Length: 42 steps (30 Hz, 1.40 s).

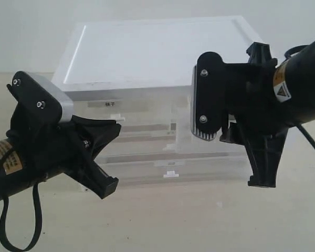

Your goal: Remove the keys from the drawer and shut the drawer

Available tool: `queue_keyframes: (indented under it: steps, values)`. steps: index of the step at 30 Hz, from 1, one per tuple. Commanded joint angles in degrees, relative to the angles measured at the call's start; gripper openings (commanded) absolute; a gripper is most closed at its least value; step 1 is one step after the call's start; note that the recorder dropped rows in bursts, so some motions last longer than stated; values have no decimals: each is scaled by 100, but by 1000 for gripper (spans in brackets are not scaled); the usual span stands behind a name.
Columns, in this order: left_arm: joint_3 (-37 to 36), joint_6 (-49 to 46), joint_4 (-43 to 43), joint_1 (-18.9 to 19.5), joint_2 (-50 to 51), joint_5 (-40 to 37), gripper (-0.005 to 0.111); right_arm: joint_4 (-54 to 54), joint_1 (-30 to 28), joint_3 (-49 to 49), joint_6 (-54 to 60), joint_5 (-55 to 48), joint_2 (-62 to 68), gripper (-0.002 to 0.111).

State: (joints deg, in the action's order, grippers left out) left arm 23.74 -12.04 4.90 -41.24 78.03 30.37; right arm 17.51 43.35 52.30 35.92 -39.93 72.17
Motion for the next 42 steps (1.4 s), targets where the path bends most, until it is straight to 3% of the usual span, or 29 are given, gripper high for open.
queue_keyframes:
  steps: [1, 17, 22, 29, 32, 37, 39, 41, 42]
  values:
    - [-24, -2, -30, 4, 76, 175, 5, -274, -42, 42, 2, 40, -424, 0]
    - [-24, 761, -69, 4, 799, 1318, 5, -881, 66, 42, 251, -434, -660, 0]
    - [-24, 1787, -915, 4, 1120, 2211, 5, -2090, 66, 42, 1263, -749, -608, 0]
    - [-12, 1776, -875, 4, 1464, 2275, 5, -3053, 66, 42, 1773, -1213, -628, 0]
    - [-12, 1760, -875, 4, 1464, 2275, 5, -2990, 113, 42, 1876, -1730, -631, 0]
    - [-12, 1694, -875, 4, 1464, 2275, 5, -3175, 124, 42, 1836, -1340, -694, 0]
    - [-12, 1662, -875, 4, 1464, 2275, 5, -3479, 124, 42, 1826, -1259, -828, 16]
    - [-12, 1629, -875, 4, 1464, 2275, 5, -3524, 124, 42, 1811, -1273, -1033, 39]
    - [-12, 1633, -875, 4, 1464, 2253, 5, -3524, 124, 42, 1780, -1323, -1099, 42]
